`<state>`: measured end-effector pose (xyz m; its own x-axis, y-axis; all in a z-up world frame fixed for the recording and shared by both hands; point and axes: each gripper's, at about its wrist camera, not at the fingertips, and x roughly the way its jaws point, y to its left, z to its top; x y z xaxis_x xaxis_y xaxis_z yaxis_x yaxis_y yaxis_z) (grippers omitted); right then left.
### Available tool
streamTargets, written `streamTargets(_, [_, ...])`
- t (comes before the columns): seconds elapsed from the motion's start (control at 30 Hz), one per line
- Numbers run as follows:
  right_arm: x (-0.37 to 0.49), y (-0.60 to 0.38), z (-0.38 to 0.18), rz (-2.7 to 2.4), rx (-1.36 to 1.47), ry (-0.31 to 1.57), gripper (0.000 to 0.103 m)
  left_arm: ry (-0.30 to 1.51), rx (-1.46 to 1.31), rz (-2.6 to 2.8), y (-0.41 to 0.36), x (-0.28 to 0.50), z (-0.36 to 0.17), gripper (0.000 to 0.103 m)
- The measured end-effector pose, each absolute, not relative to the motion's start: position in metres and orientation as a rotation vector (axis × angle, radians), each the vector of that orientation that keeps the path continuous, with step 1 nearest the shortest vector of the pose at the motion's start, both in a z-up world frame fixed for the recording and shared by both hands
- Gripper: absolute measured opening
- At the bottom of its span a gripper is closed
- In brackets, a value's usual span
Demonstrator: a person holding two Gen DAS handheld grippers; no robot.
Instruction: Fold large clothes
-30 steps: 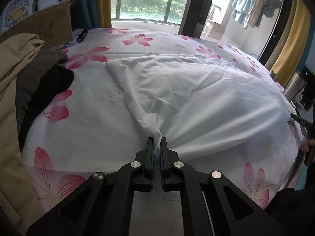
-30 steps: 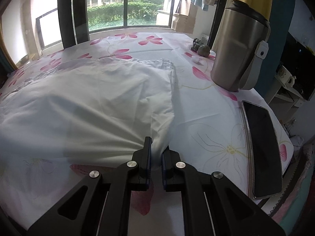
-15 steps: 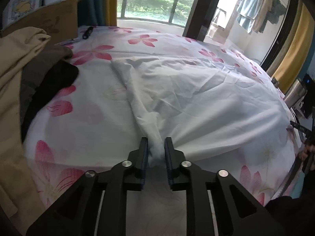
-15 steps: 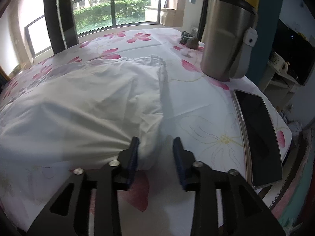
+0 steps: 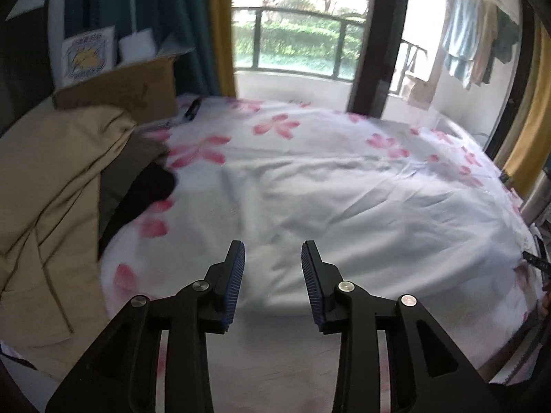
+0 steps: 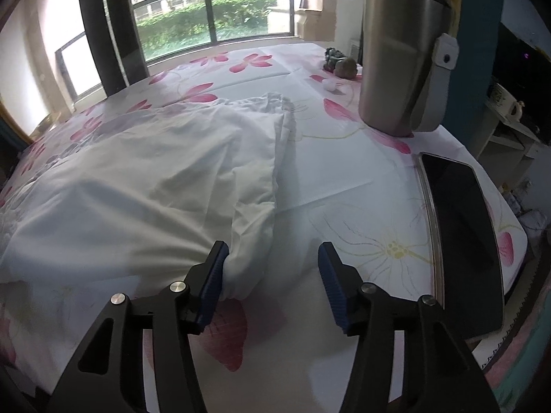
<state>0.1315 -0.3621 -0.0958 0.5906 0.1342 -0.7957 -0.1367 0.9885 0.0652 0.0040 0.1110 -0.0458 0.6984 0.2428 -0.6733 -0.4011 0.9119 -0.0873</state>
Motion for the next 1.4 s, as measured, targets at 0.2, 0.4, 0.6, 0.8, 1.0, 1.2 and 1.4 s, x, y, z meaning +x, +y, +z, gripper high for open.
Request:
streamTargets(0.2, [0.136, -0.376, -0.093, 0.232, 0.041, 0.949, 0.054, 0.724, -0.221, 0.267, 0.065, 0.043, -0.045, 0.041])
streamTargets(0.4, [0.132, -0.395, -0.083, 0.236, 0.062, 0.919, 0.069, 0.733, -0.201, 0.159, 0.018, 0.079, -0.049, 0.041])
streamTargets(0.6, [0.123, -0.406, -0.076, 0.233, 0.069, 0.9, 0.073, 0.759, -0.164, 0.057, -0.022, 0.11, -0.058, 0.041])
streamTargets(0.8, [0.11, -0.396, -0.08, 0.334, 0.184, 0.923, 0.081, 0.786, -0.164, 0.046, -0.029, 0.136, -0.07, 0.041])
streamTargets(1.0, [0.115, -0.349, -0.097, 0.418, 0.242, 0.944, 0.093, 0.764, -0.153, 0.032, -0.023, 0.16, -0.069, 0.041])
streamTargets(1.2, [0.131, -0.325, -0.099, 0.426, 0.307, 0.909, 0.103, 0.851, -0.232, -0.038, -0.02, 0.189, -0.095, 0.041])
streamTargets(1.4, [0.151, -0.308, -0.102, 0.443, 0.422, 0.866, 0.103, 0.875, -0.18, -0.048, -0.03, 0.195, -0.111, 0.041])
